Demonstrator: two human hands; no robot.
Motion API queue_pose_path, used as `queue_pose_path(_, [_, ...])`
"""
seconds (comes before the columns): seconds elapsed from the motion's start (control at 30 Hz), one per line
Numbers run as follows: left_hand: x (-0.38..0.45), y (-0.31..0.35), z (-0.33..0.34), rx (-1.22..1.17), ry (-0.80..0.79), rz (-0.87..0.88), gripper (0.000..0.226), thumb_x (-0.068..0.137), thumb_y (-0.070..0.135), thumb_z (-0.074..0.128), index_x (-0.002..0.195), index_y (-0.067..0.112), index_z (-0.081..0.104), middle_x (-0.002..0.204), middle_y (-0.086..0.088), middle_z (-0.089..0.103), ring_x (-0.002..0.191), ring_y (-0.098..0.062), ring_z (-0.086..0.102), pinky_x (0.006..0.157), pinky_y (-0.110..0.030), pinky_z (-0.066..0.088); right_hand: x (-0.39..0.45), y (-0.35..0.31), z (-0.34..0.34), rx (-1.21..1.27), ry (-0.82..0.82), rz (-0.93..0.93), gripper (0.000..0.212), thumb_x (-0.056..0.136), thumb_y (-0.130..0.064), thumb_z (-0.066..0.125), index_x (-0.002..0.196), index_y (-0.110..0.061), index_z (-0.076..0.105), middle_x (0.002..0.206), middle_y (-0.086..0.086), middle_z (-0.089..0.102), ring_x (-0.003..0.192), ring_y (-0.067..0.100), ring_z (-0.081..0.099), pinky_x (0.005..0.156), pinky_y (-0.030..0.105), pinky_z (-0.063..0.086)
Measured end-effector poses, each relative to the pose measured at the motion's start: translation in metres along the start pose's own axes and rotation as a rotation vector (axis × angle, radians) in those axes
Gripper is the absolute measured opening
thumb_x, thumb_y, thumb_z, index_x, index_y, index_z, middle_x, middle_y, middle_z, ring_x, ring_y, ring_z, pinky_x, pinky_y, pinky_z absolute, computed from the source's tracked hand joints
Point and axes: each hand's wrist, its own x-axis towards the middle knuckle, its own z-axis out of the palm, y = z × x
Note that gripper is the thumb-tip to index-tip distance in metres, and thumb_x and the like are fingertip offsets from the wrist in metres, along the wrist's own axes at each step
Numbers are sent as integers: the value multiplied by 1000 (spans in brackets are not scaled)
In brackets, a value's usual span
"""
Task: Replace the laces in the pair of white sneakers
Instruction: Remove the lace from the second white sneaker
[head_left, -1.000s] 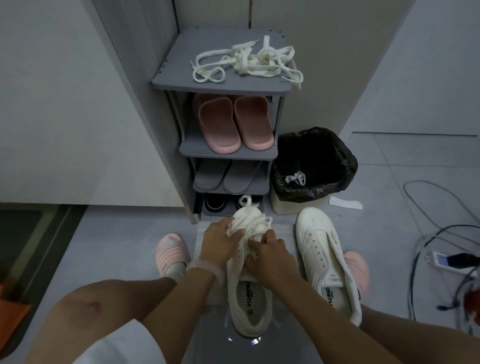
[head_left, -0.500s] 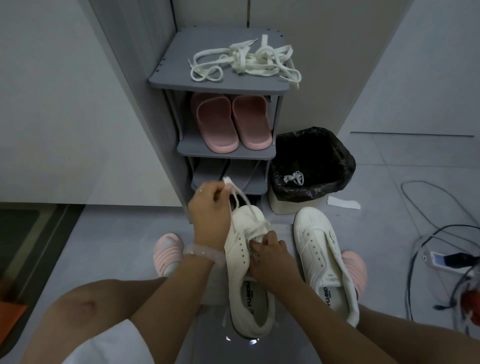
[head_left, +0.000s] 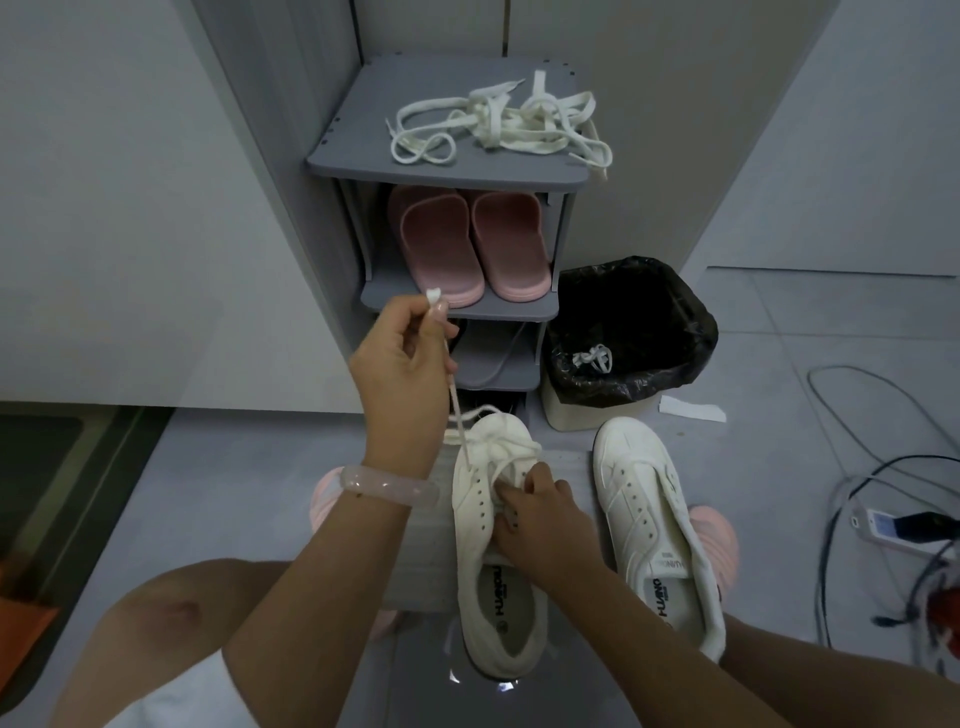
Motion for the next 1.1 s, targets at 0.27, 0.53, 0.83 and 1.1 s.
queue_pose_path(0.27, [62,60,-24,-25,124,311,21,92,22,52,73,32,50,59,3,50,51,-10,47,51,-26,40,4,-2,5,-45,50,-24,35,93,-36,41,125,-23,48,122,3,36,102,20,41,70,28,39])
queue_pose_path(0.53, [37,38,-27,314,-535,174,8,88,14,60,86,19,64,77,0,64,72,-13,60,69,-22,48,13,15,-40,468,113,-23,25,90,-1,53,108,-7,68,106,10,59,68,9,57,66,9,47])
queue_pose_path(0.83, [22,77,-27,102,-861,29,14,82,1,63,88,-12,59,91,-11,64,86,-14,61,83,-23,50,-19,-51,-206,602,385,-402,17,85,-1,59,90,-13,70,83,-6,61,73,6,59,68,16,48])
queue_pose_path(1.1, [18,147,-29,-32,-760,82,10,83,2,63,74,6,61,82,-18,61,77,-20,57,72,-32,49,-63,-44,-237,1123,172,-488,61,84,-31,63,138,-32,34,115,-8,62,109,9,61,89,30,51])
